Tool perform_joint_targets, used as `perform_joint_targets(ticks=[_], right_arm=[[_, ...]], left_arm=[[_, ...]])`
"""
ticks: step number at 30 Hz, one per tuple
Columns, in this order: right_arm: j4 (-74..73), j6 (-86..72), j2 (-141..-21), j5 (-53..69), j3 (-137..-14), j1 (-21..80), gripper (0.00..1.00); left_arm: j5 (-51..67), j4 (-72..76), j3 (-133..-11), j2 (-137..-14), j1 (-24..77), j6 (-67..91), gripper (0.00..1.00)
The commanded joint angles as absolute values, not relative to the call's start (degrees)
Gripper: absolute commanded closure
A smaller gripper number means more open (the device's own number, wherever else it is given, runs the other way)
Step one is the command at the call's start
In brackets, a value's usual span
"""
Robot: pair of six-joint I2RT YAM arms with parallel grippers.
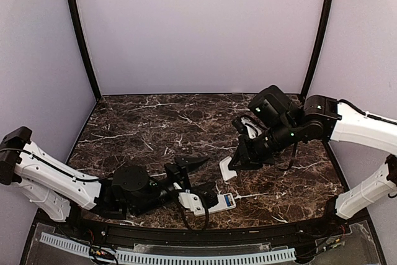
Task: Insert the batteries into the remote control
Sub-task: Pass from the right arm to the left
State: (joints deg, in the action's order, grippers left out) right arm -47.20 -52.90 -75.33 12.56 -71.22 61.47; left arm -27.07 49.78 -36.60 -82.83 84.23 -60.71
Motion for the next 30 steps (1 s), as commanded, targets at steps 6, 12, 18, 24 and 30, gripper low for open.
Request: perform_joint_targets(ticks=[6,12,18,24,30], right_arm=[[-48.4,-52.1,-73.6,9.5,-71.3,61.3,1.0],[-47.2,-52.6,-73.0,8.8,-71.0,61.3,1.0],[-46.5,-53.6,-72.6,6.7,-70.3,61.2,1.0],[-44.0,-54.4,-72.9,5.8,-69.4,61.2,1.0],[-42.7,-54.5,-73.6,6.4,-69.3,61.3,1.0]], left_arm=[[-17.0,37.8,-36.3,-74.3,83.8,-30.8,0.34],[-18.1,31.2,-41.4,-76.1,83.9,-32.6,0.38],[-18.6,32.9,-42.9,-78.1,84.1,-36.9,0.39],[-22.3,33.0,-47.0,-84.6,84.0,-39.7,0.36],[-20.8,33.6,-48.9,-86.7,84.0,-37.7,0.56]])
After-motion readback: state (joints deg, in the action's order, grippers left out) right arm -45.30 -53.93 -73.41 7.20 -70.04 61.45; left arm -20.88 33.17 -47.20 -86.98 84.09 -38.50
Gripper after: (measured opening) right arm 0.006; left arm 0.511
